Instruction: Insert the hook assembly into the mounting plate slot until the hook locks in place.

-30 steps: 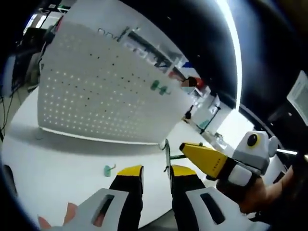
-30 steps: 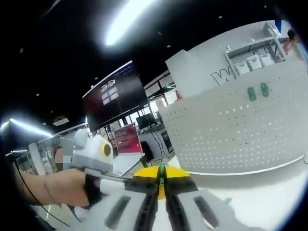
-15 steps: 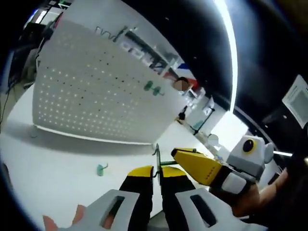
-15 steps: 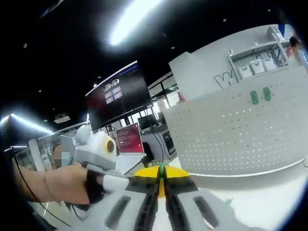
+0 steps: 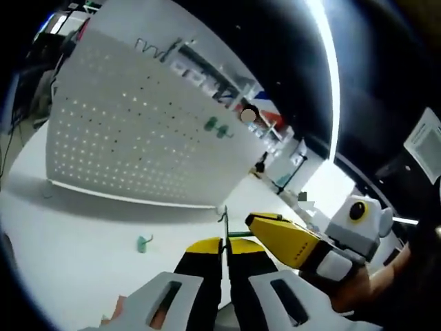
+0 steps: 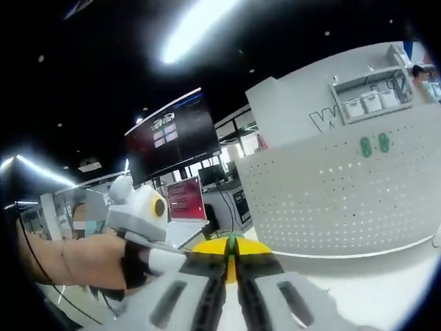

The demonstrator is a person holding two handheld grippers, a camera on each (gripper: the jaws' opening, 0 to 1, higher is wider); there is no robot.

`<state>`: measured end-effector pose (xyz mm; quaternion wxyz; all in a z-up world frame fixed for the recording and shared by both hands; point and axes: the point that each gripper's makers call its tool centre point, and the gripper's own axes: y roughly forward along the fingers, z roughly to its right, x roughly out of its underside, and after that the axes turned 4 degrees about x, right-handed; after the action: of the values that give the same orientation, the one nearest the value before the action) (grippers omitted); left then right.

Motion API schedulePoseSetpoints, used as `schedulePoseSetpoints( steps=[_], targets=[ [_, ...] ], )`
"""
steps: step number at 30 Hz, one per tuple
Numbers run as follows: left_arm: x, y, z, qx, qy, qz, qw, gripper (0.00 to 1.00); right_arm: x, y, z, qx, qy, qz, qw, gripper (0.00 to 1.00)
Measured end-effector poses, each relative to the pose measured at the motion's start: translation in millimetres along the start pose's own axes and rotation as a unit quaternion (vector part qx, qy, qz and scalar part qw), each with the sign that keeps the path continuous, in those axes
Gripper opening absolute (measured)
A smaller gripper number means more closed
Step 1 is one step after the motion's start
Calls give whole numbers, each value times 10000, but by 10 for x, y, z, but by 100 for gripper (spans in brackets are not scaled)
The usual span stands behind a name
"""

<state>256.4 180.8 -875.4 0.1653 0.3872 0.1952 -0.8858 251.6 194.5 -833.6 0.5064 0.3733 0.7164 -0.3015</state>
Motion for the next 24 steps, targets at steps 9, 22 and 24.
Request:
schedulePoseSetpoints(
  steps=[9, 22, 24],
  targets=[
    [-64, -19, -40, -160, 363, 60, 9992, 1, -25, 58, 73, 14, 328, -370, 9988, 11],
    [-130, -38, -113, -595, 1274, -51, 9900, 1, -132, 15, 117, -201, 697, -574, 9957, 12],
    [-163, -45, -107, -711, 1596, -63, 9846, 1, -99, 30, 69, -261, 751, -645, 9947, 12]
  ],
)
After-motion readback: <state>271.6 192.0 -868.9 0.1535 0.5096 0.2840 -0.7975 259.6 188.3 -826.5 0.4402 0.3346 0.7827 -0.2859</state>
